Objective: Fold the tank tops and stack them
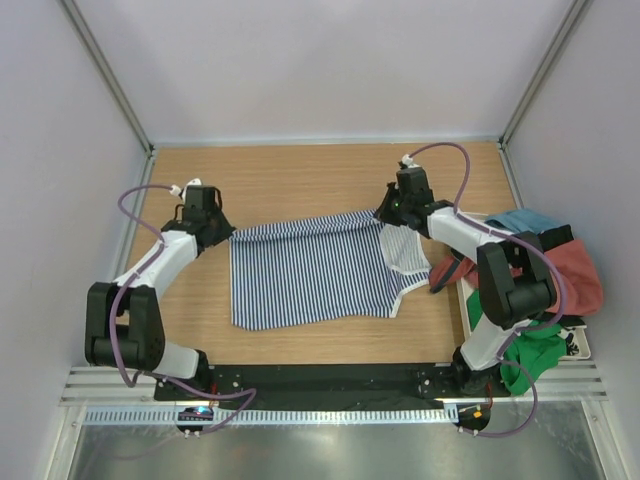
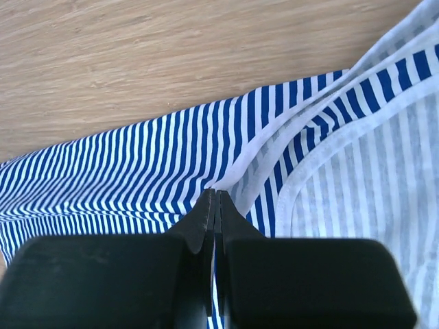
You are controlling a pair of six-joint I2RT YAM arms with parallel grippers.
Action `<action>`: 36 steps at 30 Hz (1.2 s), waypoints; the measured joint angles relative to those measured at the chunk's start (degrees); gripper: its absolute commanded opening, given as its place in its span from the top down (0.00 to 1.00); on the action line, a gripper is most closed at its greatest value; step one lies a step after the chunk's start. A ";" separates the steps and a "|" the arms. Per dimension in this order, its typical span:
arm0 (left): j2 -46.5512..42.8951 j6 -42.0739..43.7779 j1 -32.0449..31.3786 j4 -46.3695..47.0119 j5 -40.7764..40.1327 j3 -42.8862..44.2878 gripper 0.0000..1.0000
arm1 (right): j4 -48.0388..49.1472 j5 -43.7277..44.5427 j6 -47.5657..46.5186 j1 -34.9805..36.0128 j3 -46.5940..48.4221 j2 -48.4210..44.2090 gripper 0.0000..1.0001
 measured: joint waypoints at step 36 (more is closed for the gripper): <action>-10.71 -3.04 -2.40 3.37 -4.98 -15.78 0.43 | 7.69 15.04 6.05 4.79 -23.34 -15.02 0.51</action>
